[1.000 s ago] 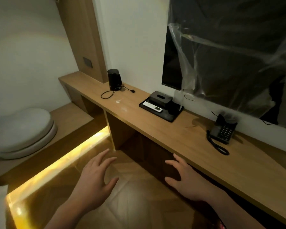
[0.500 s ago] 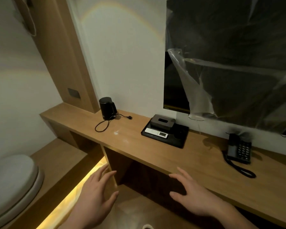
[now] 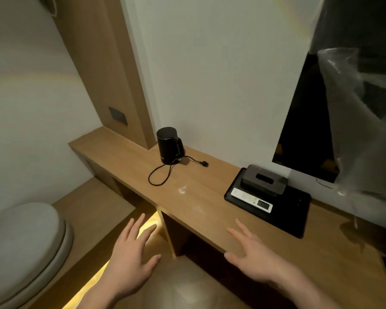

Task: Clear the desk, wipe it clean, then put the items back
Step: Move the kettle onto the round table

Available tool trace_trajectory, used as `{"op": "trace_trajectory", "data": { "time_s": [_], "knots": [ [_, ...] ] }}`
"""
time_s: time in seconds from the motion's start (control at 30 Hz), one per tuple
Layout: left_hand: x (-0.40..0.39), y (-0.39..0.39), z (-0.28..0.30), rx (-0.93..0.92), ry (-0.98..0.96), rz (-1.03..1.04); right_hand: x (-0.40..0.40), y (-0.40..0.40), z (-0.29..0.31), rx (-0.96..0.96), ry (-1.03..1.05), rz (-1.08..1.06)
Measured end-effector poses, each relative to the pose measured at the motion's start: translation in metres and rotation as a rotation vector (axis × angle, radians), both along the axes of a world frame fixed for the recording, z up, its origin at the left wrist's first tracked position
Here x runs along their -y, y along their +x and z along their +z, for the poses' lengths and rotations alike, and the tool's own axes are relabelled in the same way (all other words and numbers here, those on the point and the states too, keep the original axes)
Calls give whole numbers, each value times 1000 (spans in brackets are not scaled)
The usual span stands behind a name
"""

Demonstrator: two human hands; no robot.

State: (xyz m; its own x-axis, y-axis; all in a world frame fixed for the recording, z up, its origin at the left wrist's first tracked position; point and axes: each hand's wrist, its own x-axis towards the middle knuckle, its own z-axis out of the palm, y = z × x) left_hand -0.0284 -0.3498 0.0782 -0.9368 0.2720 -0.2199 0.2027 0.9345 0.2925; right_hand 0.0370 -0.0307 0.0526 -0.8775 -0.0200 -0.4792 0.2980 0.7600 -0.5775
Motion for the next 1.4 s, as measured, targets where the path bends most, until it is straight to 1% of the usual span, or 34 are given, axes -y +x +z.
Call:
{"op": "trace_trajectory", "data": {
  "time_s": [0.1, 0.2, 0.37, 0.5, 0.63, 0.7, 0.77, 0.87, 0.97, 1.3, 1.4],
  "knots": [
    [15, -43, -3, 8, -12, 22, 6, -56, 0, 15, 45, 35],
    [34, -82, -7, 16, 9, 43, 18, -105, 1, 10, 40, 61],
    [63, -166, -9, 26, 48, 33, 50, -185, -2, -2, 68, 53],
    [91, -235, -11, 41, 42, -50, 88, -240, -11, 31, 44, -25],
    [108, -310, -5, 41, 36, -158, 120, -294, -4, -30, 32, -120],
    [113, -341, -1, 44, 21, -196, 132, -312, 0, -66, 22, -157],
    [115, -368, 2, 60, 11, -233, 140, -324, 2, -63, 13, -194],
    [106, -406, 4, 51, 33, -267, 139, -345, 6, -53, -26, -248],
    [90, -442, 0, 42, 53, -289, 128, -371, 8, -60, -12, -277],
    [33, -526, -28, 77, 90, -263, 71, -443, -13, -85, -64, -349],
    [26, -549, -39, 127, 84, -276, 68, -457, -18, -87, -48, -381]
  ]
}}
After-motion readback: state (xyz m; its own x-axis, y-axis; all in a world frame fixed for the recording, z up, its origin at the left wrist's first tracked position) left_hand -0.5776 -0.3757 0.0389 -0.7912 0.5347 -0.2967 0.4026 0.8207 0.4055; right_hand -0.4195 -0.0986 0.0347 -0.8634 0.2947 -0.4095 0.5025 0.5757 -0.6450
